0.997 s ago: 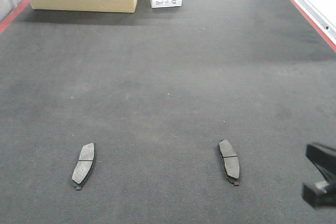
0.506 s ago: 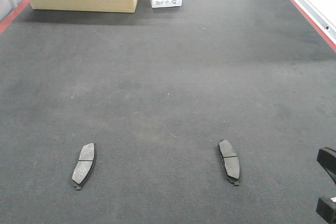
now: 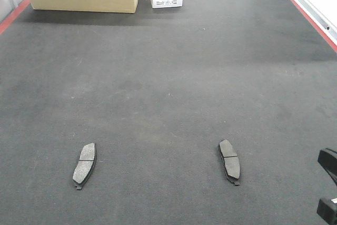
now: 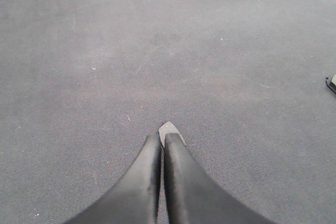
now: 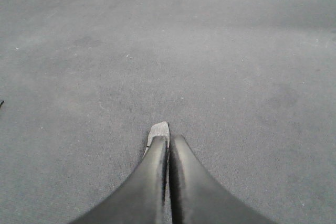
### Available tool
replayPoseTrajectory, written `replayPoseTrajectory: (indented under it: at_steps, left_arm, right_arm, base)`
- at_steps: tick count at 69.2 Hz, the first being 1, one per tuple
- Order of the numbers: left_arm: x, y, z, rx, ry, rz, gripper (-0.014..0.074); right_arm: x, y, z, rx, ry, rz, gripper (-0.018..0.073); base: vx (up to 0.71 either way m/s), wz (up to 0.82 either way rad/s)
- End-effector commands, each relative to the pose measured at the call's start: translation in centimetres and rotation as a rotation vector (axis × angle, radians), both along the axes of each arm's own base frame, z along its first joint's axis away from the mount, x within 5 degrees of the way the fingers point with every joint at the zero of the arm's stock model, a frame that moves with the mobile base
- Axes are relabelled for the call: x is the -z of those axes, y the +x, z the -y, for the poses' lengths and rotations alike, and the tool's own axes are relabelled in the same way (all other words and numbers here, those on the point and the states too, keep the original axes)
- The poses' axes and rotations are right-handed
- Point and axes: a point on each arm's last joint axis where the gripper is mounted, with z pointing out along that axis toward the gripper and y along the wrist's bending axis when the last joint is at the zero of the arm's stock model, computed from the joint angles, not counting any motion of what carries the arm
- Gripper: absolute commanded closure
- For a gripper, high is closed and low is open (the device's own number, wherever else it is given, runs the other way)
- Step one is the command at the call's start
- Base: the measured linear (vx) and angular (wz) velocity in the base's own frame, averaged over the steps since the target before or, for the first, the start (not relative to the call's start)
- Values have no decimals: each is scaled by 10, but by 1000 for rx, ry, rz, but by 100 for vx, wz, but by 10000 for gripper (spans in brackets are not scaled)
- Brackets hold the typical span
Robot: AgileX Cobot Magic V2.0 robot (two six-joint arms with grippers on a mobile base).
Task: Move and align brake pads A on conveyor
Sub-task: 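Raise the open right gripper away from the placed pad, then drive the base backward away from the conveyor belt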
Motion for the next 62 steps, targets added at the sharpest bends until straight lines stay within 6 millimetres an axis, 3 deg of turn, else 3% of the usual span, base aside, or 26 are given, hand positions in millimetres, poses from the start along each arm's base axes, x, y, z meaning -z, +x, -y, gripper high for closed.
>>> replayPoseTrajectory:
  at_steps: [1, 62]
  left_arm:
    - [-14, 2, 1, -2, -28, 85, 603]
    - [-14, 2, 1, -3, -29, 89, 603]
  right_arm:
    - [-15, 3, -1, -7, 6, 95, 569]
    - [-14, 3, -1, -6, 1, 79, 569]
  base:
    - [-2, -1]
    - [-17, 0]
